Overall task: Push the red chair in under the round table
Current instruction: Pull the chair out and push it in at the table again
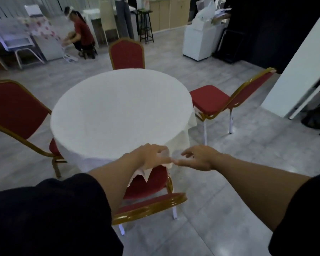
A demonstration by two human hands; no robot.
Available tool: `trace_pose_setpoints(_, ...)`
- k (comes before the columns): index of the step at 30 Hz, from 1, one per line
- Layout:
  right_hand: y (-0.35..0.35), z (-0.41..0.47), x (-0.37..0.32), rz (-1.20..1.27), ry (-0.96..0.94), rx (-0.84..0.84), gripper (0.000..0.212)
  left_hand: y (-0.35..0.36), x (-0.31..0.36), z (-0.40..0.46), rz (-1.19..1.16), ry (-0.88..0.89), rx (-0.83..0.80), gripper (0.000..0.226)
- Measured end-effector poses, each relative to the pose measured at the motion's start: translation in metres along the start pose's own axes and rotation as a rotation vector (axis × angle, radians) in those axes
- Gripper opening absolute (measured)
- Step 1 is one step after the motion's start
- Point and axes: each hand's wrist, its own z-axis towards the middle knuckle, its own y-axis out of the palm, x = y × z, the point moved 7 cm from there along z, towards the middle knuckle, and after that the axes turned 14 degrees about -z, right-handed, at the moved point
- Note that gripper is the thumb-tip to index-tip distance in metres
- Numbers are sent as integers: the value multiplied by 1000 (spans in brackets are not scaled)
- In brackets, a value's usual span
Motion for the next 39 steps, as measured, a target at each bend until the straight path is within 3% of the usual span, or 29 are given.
trace_pose_setpoints(3, -32, -2, 64, 54, 108, 46, 98, -9, 46, 38, 33, -17, 101, 80)
trace_pose_setpoints(7, -68, -17, 154, 42, 211, 113, 99, -8, 130, 90, 116, 19, 170, 77)
trace_pose_setpoints(11, -83, -33, 227, 40, 269, 149, 104, 11, 200, 128, 139, 31, 138, 85)
trace_pose_setpoints(15, -90, -50, 300, 59, 311, 134, 104, 32, 271, 166, 220, 103, 90, 77)
trace_pose_setpoints(19, -104, -53, 361, 96, 366, 167, 116, 37, 304, 218, 250, 116, 86, 88)
trace_pose_setpoints(26, -160, -37, 466, 41, 424, 264, 98, 22, 388, 325, 243, 174, 68, 86)
trace_pose_setpoints(39, -254, 39, 623, 98, 469, 287, 100, -18, 490, 522, 209, 221, 74, 112)
